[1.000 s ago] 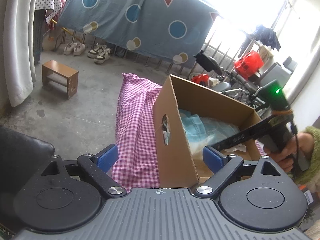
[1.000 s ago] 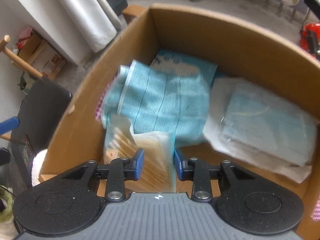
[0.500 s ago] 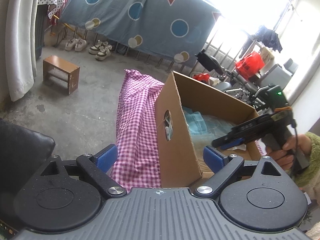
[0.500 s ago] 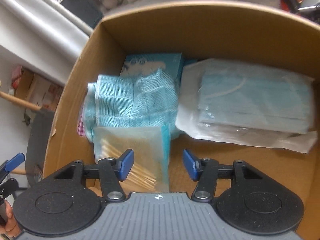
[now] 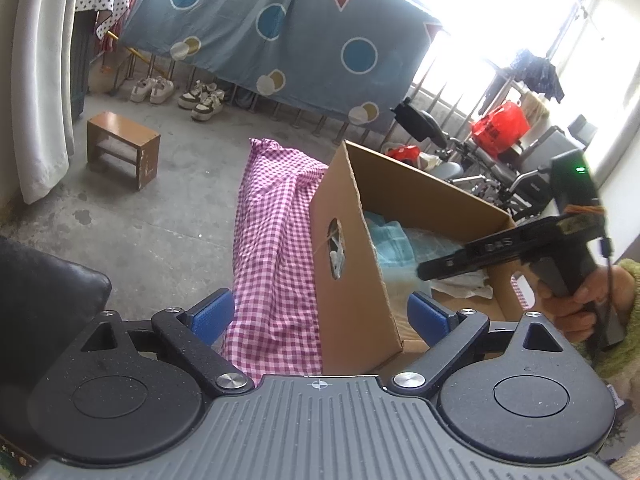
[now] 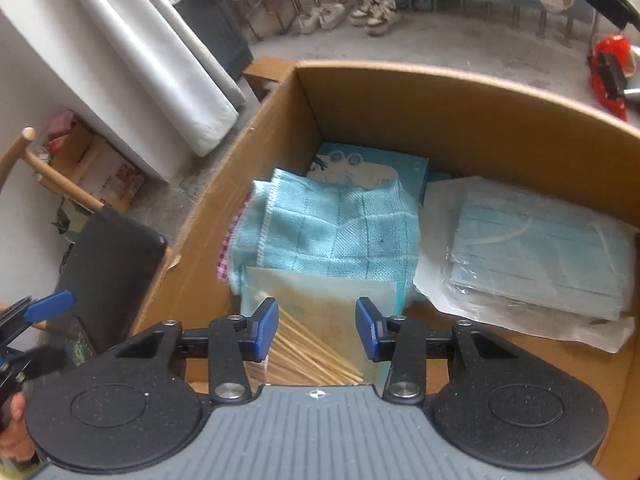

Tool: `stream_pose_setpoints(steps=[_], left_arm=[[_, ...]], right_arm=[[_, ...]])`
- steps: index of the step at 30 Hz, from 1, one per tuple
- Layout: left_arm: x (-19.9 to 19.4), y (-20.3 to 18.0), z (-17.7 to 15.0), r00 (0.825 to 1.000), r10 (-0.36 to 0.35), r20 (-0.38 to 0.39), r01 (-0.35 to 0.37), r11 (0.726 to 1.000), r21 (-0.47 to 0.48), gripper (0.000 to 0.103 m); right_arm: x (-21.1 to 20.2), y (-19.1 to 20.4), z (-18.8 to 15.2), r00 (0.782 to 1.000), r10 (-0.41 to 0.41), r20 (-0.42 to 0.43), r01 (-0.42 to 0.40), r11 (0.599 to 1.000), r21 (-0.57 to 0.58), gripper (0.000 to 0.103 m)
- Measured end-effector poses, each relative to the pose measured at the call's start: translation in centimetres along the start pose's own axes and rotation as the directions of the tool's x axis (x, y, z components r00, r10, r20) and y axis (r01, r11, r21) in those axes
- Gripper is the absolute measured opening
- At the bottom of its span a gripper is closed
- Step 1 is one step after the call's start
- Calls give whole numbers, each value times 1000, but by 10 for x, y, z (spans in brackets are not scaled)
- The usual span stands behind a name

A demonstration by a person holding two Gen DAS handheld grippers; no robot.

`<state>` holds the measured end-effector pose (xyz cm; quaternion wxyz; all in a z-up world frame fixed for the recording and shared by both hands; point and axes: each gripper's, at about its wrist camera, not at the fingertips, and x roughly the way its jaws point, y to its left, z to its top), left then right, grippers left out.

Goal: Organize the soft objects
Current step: 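Lower the cotton swab bag into the cardboard box and open the right gripper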

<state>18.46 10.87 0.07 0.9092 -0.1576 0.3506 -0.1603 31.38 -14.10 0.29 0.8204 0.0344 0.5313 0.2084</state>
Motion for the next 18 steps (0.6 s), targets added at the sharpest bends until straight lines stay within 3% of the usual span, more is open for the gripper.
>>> stream_pose_setpoints(steps=[3,6,15,18], left_arm=[[2,2,-1,1000,-12,0,12,1000,-6,94],[5,4,-3,1000,-20,-14,20,1000,-8,94],[5,3,-3,1000,-21,-24,20,1000,-5,94],[4,2,-4,999,-25,-25,25,1000,-1,94]], right_arm=[[33,-17,3,995,-8,-99,17,996,89,43],[56,-30,-3,980,58,-189,-23,983,182,42],[62,-15,-2,954,187,-235,-128,961,245,43],[65,-9,-1,954,206,-218,-151,957,247,44]])
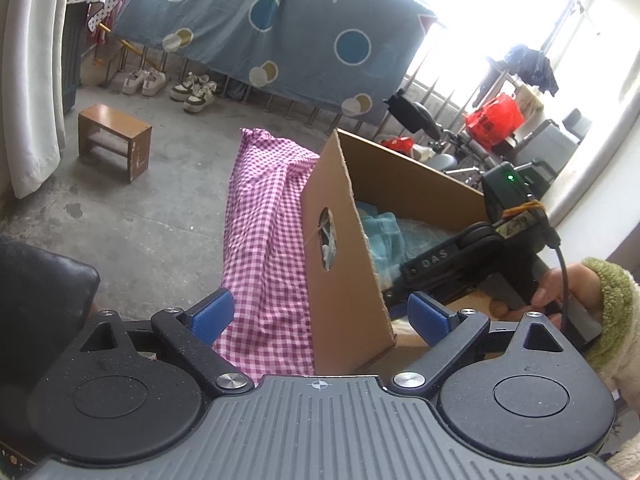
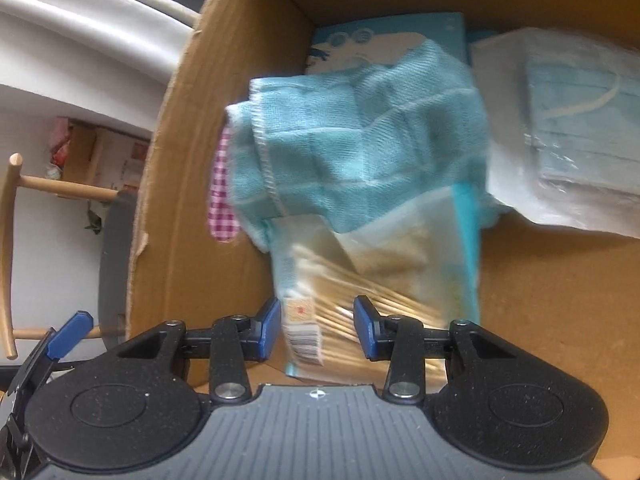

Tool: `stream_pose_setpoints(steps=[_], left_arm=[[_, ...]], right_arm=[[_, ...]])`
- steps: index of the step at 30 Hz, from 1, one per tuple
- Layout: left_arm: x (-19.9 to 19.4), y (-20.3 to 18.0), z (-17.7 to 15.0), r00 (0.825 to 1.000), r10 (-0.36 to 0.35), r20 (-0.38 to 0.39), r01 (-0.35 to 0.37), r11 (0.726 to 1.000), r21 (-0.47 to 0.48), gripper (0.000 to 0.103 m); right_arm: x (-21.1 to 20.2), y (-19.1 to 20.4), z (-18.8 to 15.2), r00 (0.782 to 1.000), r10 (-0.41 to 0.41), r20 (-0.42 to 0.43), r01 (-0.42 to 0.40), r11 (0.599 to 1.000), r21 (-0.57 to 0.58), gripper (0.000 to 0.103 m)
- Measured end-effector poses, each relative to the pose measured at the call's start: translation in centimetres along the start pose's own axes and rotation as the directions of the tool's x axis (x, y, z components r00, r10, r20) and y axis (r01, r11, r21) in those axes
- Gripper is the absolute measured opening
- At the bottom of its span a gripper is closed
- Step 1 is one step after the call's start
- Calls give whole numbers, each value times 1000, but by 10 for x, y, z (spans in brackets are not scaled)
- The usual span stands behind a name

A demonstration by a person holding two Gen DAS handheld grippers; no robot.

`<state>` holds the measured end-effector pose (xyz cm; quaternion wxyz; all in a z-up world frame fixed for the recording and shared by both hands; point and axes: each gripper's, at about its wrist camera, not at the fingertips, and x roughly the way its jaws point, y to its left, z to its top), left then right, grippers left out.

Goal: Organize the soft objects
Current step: 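Lower the cotton swab bag into the cardboard box and open the right gripper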

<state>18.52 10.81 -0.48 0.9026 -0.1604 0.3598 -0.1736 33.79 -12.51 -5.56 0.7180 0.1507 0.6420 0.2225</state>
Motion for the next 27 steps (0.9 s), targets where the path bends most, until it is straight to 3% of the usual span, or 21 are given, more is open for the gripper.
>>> stream_pose_setpoints(steps=[4,6,10,13,16,20,27], left_arm=[[0,-5,0,1000,-5,-3,5,1000,3,94],[-1,-8,0,1000,-6,-4,6,1000,5,94],[-5,-9,-1,1000,-6,4,6,1000,12,94],[-7,-8,-1,1000,-1,7,1,1000,13,94],[-7,-7,-1,1000,1,5,-1,1000,8,94],[-9,-12,-2,1000,1,2,-1,1000,15,94],[-13,-19,-3,1000,6,-2,-6,1000,20,95]], right_arm=[[2,-7,-1,993,114,23,-116,992,57,44],[-9,-10,-4,992,113,49,-116,991,70,44],[-51,-16,-9,981,58,183,-72,995,72,45],[-73,-29,-18,967,-53,248,30,995,99,58],[-57,-48,-20,980,-114,165,86,982,169,59],[-22,-57,-20,998,-63,5,60,973,225,59],[-10,-32,-25,995,-75,-67,83,988,132,65]])
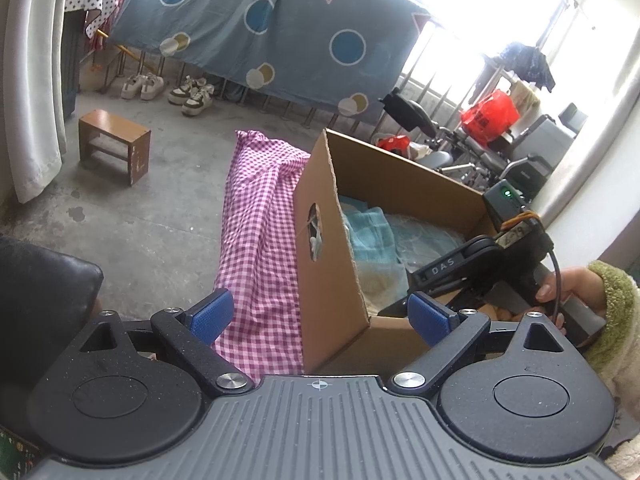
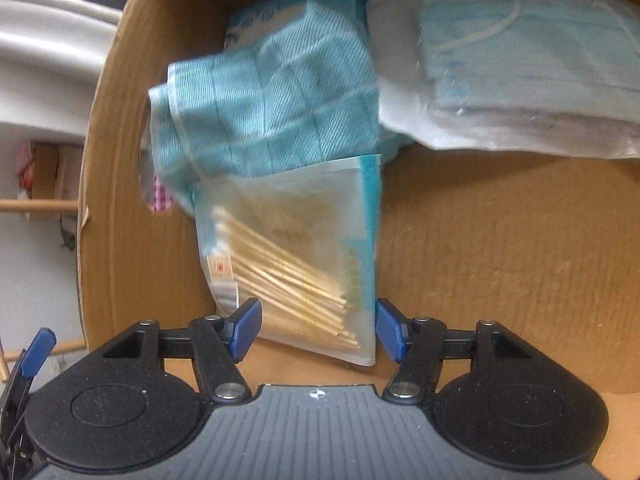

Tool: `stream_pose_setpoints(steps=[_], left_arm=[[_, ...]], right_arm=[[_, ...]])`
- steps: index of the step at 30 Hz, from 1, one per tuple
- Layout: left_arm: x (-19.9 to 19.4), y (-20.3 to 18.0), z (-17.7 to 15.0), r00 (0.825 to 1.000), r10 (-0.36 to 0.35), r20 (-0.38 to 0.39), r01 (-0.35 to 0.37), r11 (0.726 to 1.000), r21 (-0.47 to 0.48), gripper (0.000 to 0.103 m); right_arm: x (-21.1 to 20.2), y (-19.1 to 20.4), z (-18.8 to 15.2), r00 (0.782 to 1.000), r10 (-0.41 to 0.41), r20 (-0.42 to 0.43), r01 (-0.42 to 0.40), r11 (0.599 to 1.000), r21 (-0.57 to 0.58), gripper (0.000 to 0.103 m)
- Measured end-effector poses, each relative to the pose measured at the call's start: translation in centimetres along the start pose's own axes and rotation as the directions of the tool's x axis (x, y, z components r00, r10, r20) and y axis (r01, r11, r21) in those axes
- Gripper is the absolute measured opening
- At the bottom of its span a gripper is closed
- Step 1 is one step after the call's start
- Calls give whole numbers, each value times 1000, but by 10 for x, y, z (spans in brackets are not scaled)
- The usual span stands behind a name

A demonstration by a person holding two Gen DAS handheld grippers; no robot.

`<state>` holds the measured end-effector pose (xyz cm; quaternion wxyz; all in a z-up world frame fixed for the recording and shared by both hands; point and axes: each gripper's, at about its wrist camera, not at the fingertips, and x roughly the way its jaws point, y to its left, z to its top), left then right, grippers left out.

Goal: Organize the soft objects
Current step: 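Lower the cotton swab bag into the cardboard box and open the right gripper, then move the right gripper back to the blue-and-white wet-wipes pack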

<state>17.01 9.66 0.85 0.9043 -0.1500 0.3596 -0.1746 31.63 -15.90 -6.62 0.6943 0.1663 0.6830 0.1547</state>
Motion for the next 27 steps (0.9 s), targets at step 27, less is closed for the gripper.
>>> stream_pose_setpoints(steps=[27], left_arm=[[-12,-24,-52,990,-14,-142,23,998,60,98]], right_arm=[[-122,-29,-183,811,317,491,-245,947,-207,75]])
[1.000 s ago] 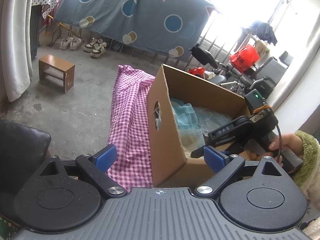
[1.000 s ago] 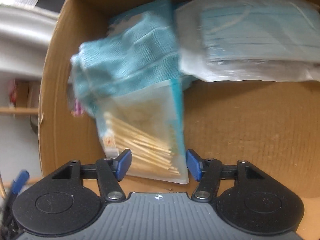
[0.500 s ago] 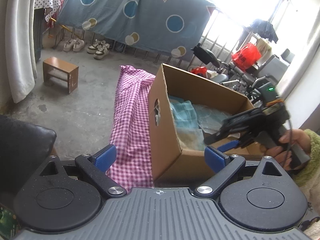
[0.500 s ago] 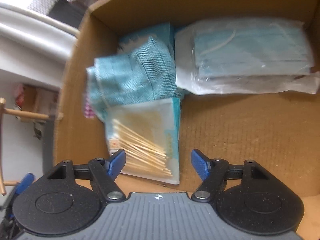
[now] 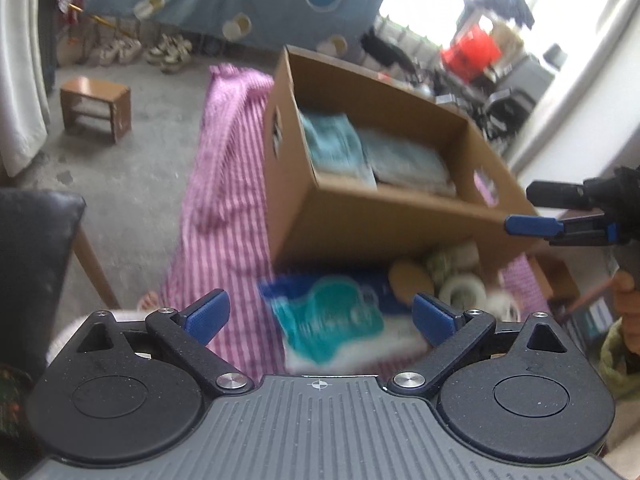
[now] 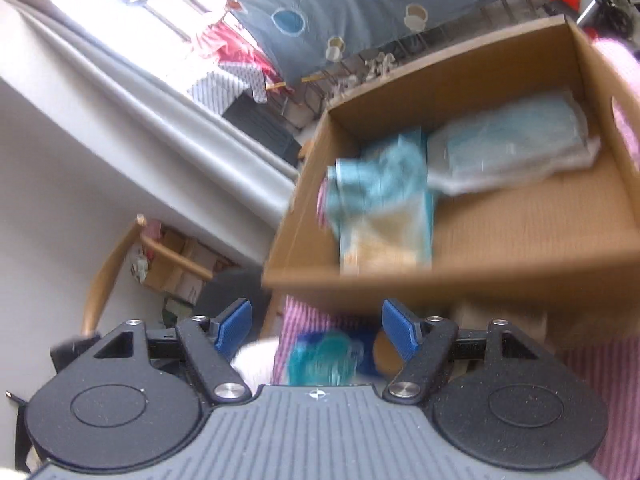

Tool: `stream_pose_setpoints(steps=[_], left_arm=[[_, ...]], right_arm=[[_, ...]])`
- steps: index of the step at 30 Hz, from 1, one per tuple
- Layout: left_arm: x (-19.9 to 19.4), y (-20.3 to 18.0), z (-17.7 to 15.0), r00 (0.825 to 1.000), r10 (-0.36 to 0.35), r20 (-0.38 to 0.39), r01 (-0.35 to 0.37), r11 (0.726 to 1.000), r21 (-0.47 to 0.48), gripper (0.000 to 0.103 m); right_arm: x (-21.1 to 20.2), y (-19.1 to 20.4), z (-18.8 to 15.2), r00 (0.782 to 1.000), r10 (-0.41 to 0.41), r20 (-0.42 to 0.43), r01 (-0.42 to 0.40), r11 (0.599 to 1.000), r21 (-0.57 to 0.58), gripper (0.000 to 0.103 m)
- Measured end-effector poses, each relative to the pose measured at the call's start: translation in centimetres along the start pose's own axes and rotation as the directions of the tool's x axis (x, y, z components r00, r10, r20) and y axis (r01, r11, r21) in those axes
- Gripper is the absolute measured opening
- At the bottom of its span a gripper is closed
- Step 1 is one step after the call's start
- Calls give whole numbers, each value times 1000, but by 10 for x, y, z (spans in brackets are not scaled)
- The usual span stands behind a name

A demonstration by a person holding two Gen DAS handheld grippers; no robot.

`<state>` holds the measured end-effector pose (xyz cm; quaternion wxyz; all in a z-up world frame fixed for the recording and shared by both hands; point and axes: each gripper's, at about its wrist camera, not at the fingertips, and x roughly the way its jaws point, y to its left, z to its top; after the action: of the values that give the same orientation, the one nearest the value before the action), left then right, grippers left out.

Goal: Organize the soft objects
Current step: 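Move the right gripper back to the blue-and-white wet-wipes pack, then grasp the wet-wipes pack with the right gripper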

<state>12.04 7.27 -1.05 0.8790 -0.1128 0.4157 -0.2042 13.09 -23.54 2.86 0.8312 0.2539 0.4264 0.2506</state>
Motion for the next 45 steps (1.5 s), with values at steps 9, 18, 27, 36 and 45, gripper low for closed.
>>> stream_pose_setpoints(steps=[9,18,27,36,45], left_arm=[[34,-17,-36,990,40,-133,-23,992,124,99],[58,-14,-46,986,49,-161,-22,986,167,99],[75,-21,-47,985,-5,-175,36,984,177,97],[60,-13,-45,988,-30,-150,50,990,128,97],[44,3,-49,991,11,-135,3,995,101,97]], right_arm=[[63,15,-54,990,-112,-86,112,994,-2,72],[94,19,-57,952,-279,-126,275,960,-45,72],[115,17,-59,946,-286,-151,284,958,-39,74],[121,25,-62,966,-175,-192,177,984,-10,74],[130,31,-64,968,-152,-201,149,988,-29,72]])
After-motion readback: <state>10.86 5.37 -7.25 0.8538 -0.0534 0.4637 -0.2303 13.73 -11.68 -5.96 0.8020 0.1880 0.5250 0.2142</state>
